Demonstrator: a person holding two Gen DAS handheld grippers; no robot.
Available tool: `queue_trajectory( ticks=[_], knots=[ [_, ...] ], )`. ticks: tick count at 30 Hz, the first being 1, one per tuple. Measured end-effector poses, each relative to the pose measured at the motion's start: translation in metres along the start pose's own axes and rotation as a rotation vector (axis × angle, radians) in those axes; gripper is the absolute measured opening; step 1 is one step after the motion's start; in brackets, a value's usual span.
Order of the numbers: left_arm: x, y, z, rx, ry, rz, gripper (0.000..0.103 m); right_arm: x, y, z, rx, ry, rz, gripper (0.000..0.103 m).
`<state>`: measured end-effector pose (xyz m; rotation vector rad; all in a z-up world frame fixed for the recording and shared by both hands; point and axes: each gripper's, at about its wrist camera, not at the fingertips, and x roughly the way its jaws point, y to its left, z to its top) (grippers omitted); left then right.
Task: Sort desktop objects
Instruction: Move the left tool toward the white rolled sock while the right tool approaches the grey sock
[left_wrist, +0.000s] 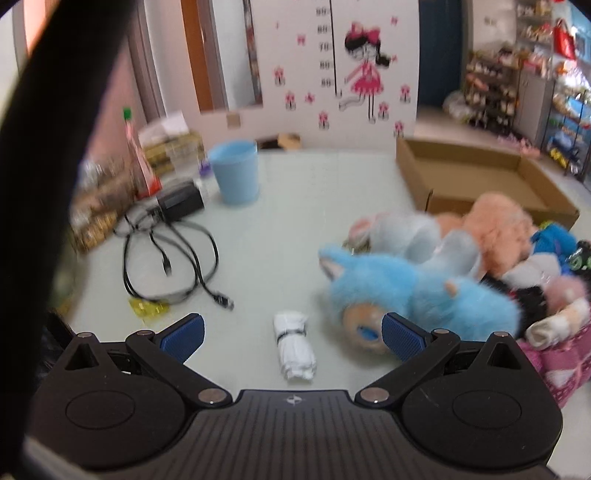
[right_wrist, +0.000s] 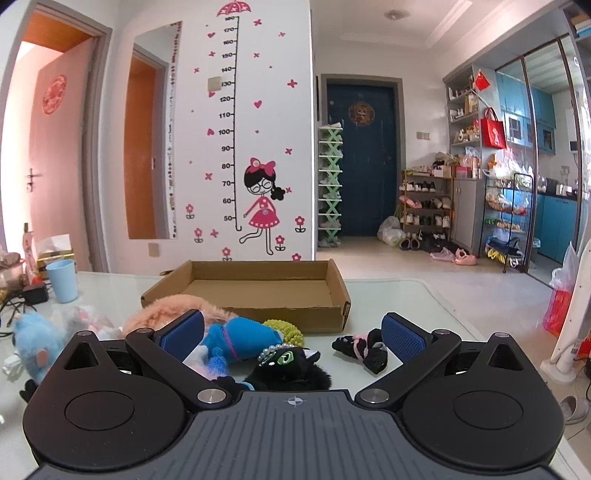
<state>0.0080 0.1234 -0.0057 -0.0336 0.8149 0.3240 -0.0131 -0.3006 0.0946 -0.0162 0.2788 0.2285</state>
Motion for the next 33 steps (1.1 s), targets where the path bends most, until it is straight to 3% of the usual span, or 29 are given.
queue_trajectory(
  ticks=[13, 20, 24, 29, 33],
  knots=[
    [0.041, 0.025, 0.000, 0.010, 0.213, -0.095, 0.102, 0.008, -0.015, -0.006, 0.012, 0.049, -0.006, 0.103],
    [0.045, 0.029, -0.003, 0.026, 0.230, -0.108, 0.102, 0.017, -0.012, -0.013, 0.015, 0.156, 0.102, 0.103],
    [0.046, 0.030, -0.004, 0.057, 0.230, -0.078, 0.102, 0.018, -0.006, -0.021, -0.050, 0.214, 0.150, 0.103],
    [0.047, 0.040, -0.011, 0.070, 0.245, -0.094, 0.100, 0.014, 0.007, -0.034, -0.165, 0.273, 0.237, 0.103],
    [0.049, 0.038, -0.015, 0.103, 0.254, -0.086, 0.096, 0.015, 0.016, -0.045, -0.228, 0.317, 0.251, 0.103]
  ],
)
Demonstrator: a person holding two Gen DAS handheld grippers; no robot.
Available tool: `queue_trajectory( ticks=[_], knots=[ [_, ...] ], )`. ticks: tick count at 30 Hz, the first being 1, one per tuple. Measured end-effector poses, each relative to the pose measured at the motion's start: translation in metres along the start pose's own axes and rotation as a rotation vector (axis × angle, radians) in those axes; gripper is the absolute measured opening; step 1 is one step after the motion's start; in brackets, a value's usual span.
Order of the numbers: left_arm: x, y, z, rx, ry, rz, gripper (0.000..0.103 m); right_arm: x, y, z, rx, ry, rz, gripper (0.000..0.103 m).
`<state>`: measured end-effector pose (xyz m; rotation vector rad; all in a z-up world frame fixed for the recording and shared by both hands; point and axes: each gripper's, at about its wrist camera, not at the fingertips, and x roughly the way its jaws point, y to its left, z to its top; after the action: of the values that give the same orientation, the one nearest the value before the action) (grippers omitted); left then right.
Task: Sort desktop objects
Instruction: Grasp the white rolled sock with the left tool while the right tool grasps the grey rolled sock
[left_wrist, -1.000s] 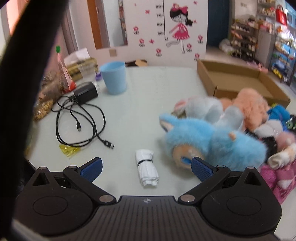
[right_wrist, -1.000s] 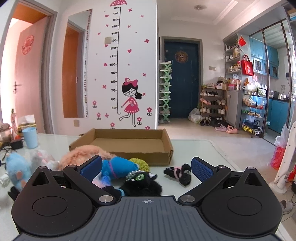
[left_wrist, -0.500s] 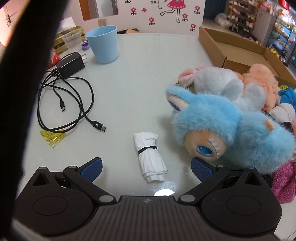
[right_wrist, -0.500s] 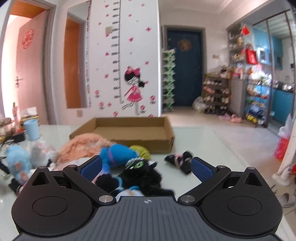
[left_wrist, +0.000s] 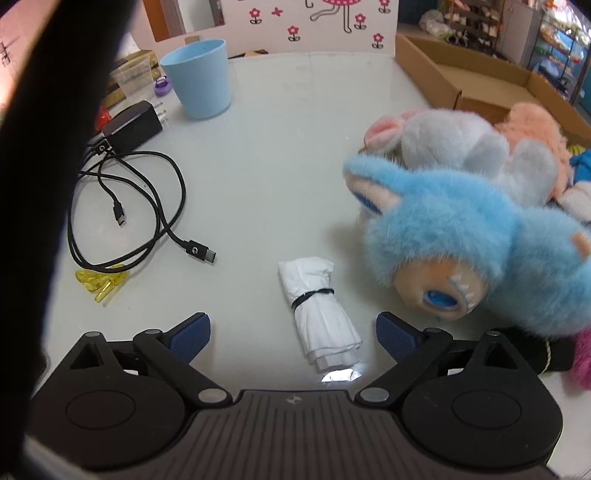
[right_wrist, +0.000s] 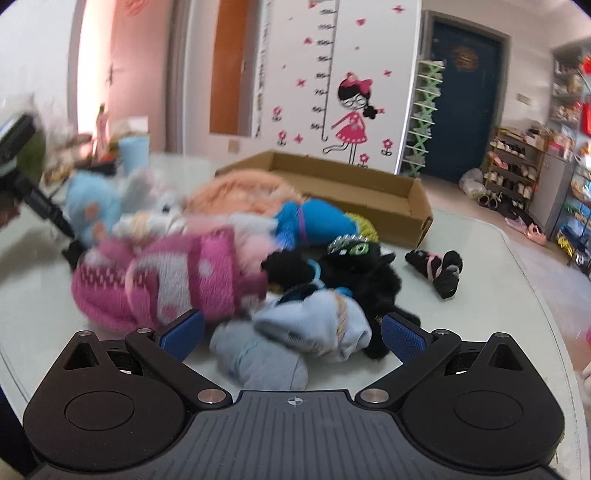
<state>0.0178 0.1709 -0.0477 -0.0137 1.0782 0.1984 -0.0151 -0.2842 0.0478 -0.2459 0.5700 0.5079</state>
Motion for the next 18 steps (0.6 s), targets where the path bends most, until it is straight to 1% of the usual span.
queue_trajectory(
  ticks=[4, 6, 8, 9, 10, 11, 13, 16, 18],
  knots=[
    [-0.004, 0.005, -0.006, 0.015, -0.005, -0.023, 0.097, 0.001, -0.004, -0.004, 0.048, 0.037, 0.048, 0.102],
    [-0.004, 0.009, -0.008, 0.010, -0.005, -0.042, 0.097, 0.005, -0.005, -0.004, 0.065, 0.056, 0.050, 0.100],
    [-0.004, 0.012, -0.007, -0.003, 0.004, -0.073, 0.094, 0.011, -0.008, -0.006, 0.087, 0.078, 0.040, 0.097],
    [-0.004, 0.014, -0.006, -0.009, 0.010, -0.083, 0.093, 0.013, -0.010, -0.006, 0.102, 0.086, 0.041, 0.089],
    [-0.004, 0.014, -0.005, -0.010, 0.014, -0.082, 0.092, 0.015, -0.013, -0.006, 0.127, 0.099, 0.051, 0.080],
    [-0.003, 0.010, 0.001, -0.010, 0.018, -0.078, 0.090, 0.018, -0.017, -0.006, 0.158, 0.114, 0.072, 0.077],
    [-0.006, 0.008, 0.001, -0.007, 0.018, -0.082, 0.088, 0.022, -0.021, -0.007, 0.192, 0.127, 0.086, 0.078],
    [-0.008, 0.004, -0.003, -0.005, 0.021, -0.083, 0.088, 0.023, -0.018, -0.007, 0.180, 0.126, 0.066, 0.082],
    [-0.009, 0.006, -0.005, -0.014, 0.030, -0.085, 0.090, 0.026, -0.018, -0.007, 0.188, 0.138, 0.068, 0.082]
  ],
)
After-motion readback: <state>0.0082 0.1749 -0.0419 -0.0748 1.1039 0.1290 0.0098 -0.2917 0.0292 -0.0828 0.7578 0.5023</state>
